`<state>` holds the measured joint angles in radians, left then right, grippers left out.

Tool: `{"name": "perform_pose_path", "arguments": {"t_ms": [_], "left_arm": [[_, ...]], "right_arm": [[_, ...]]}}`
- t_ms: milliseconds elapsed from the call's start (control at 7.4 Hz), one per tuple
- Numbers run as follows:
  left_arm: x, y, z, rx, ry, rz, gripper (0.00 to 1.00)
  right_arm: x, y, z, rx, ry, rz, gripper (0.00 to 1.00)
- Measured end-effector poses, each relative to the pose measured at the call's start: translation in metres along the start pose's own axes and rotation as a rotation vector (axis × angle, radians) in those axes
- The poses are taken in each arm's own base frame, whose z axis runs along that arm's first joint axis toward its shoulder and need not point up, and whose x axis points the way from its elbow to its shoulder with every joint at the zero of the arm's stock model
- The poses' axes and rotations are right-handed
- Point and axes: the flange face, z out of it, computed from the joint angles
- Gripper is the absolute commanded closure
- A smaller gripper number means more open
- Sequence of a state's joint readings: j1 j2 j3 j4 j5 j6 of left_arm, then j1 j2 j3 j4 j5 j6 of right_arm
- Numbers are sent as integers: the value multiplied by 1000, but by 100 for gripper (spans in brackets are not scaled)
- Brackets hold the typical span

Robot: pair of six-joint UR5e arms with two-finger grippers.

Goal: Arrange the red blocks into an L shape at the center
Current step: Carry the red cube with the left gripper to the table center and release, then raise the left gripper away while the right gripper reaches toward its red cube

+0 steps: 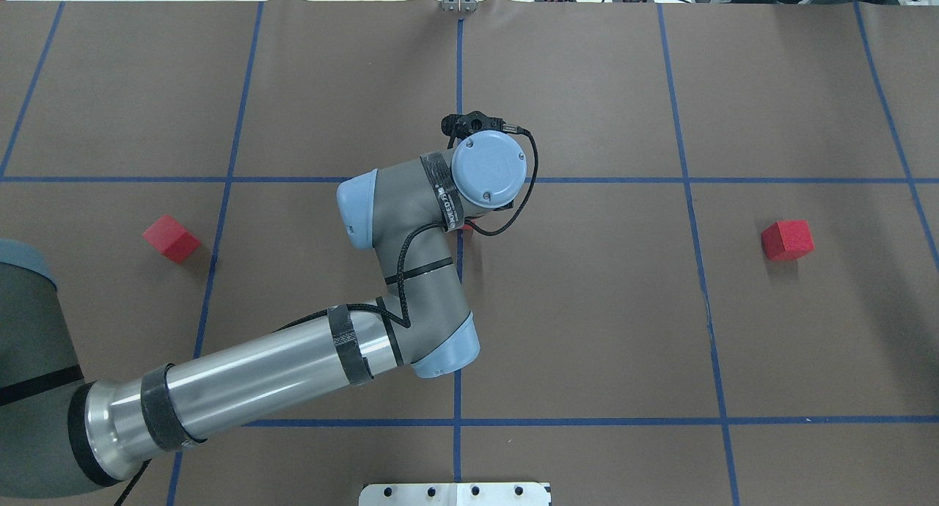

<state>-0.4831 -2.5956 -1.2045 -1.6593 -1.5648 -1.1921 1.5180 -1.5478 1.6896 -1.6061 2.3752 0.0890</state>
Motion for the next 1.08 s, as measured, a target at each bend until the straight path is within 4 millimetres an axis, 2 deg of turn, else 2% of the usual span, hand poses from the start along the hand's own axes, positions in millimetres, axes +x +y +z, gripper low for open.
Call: {"name": "perform_pose_path", "arguments": {"t_ms": [135,270,811,1082], "left_arm": [[0,0,1,-6,1,-1,52],[-1,-1,1,-9,1,-2,1],[-5,-8,-2,-23,6,-11,0],[-25,-47,-25,-47,50,-56,0]], "right_arm": [[0,0,0,-1,0,1,1],[0,0,0,-1,1,1,1],[-2,-1,-1,3,0,-3,1],[-10,-6,-8,16,-2,-22,1]]}}
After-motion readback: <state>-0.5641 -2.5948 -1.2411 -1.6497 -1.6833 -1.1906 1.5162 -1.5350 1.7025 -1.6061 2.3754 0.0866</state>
